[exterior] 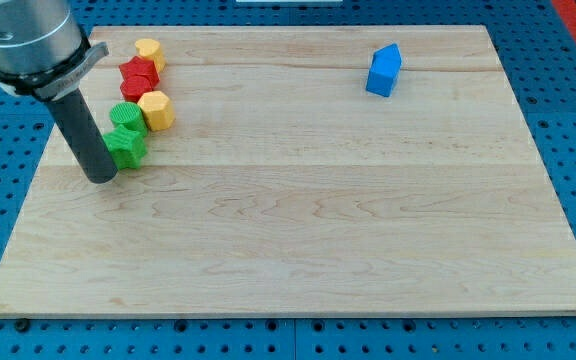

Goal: Move the yellow hexagon towards the red star

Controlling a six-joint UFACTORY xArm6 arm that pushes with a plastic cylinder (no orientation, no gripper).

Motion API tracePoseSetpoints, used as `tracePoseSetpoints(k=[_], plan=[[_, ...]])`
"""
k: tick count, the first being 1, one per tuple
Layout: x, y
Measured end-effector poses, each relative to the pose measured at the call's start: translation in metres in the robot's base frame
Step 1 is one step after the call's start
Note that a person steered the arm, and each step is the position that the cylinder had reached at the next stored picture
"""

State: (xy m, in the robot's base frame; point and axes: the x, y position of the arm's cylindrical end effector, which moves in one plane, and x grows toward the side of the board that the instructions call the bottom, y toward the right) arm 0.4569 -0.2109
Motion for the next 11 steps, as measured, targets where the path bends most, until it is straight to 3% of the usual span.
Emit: tracePoseSetpoints(k=[2, 4, 5, 8, 11], plan=[[-0.006, 0.000], [-0.026, 0.115], [-0.047, 0.121], [-0.054, 0.066], [-0.106, 0.055]])
